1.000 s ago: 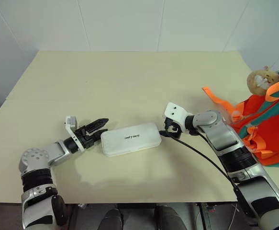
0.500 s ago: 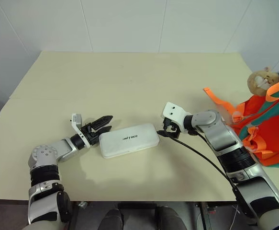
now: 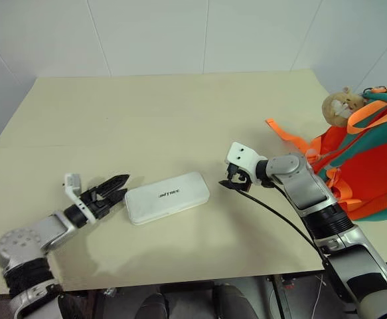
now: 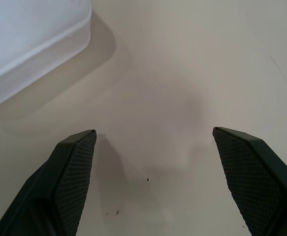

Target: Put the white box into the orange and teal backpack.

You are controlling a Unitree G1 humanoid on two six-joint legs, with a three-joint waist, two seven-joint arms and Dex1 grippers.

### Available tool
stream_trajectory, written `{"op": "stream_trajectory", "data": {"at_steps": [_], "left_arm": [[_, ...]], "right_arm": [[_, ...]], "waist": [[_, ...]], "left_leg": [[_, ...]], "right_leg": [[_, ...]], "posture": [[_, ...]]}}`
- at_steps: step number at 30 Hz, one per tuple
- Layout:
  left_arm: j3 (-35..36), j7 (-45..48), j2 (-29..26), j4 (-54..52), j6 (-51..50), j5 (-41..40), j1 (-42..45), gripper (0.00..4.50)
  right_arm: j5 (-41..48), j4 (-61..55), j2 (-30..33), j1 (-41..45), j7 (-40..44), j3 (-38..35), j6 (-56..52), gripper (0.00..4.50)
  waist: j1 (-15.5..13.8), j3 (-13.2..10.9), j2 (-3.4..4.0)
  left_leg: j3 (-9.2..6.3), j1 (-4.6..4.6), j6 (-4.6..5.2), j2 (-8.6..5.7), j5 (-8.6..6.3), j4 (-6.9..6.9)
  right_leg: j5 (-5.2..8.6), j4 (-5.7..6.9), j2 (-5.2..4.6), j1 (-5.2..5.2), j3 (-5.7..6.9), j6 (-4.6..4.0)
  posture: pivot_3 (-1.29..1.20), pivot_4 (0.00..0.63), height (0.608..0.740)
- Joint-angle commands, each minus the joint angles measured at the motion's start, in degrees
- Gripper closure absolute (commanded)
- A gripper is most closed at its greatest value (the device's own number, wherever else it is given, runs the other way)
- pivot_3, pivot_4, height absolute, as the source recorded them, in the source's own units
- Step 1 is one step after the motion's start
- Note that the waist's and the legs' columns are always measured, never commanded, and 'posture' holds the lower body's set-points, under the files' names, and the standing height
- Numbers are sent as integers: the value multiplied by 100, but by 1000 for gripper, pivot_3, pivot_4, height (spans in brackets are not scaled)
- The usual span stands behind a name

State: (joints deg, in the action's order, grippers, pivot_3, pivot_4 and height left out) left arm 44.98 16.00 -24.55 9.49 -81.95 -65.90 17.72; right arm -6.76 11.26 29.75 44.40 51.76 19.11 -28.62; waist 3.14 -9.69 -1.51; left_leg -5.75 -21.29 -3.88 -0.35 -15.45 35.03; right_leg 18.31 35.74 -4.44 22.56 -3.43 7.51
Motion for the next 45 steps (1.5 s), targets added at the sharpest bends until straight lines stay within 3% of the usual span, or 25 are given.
{"op": "stream_trajectory", "data": {"at_steps": [1, 6, 16, 31, 36, 45], "left_arm": [[275, -532, 187, -513, -566, -513, -529, 29], [429, -1207, 451, -815, -621, -1322, -1003, 29], [-465, -1998, 559, -724, 296, -2356, -970, 29], [-1439, -1172, 352, 262, 933, -2096, -205, 29], [-1814, -544, 239, -32, 1299, -1360, -119, 29], [-1941, -117, 330, -785, 1906, -1051, 67, 29]], "right_arm": [[-20, -22, -41, 145, -15, -24, 140, 0], [-14, 51, -94, 171, 1, -15, 209, 0], [2, 154, -137, 237, 29, -1, 314, 0], [13, -16, -60, 170, 49, -27, 226, 0], [1, -88, -25, 133, 104, -13, 189, 0], [-4, -201, -49, 66, 105, -4, 98, 0]], "waist": [[-21, 0, 1], [-105, -1, 1], [-220, -3, 6], [-299, -4, 7], [-294, -4, 7], [-282, -5, 6]], "left_leg": [[0, 0, 12, -1, -8, 2], [1, 0, 13, -1, -20, 6], [5, -1, 9, -7, -21, 13], [3, -2, -17, -11, -6, 14], [3, -2, -19, -10, -5, 13], [4, -18, -19, -6, -5, 10]], "right_leg": [[0, -2, -2, -1, -2, 0], [0, -12, -4, -3, -1, 0], [1, -20, -5, -11, 6, -2], [1, -15, -2, -11, 12, -2], [1, -15, -1, -10, 12, -2], [1, -27, 0, 1, 12, -2]], "posture": [[0, 150, 740], [0, 150, 740], [0, 150, 740], [0, 150, 740], [0, 150, 740], [0, 150, 740]]}}
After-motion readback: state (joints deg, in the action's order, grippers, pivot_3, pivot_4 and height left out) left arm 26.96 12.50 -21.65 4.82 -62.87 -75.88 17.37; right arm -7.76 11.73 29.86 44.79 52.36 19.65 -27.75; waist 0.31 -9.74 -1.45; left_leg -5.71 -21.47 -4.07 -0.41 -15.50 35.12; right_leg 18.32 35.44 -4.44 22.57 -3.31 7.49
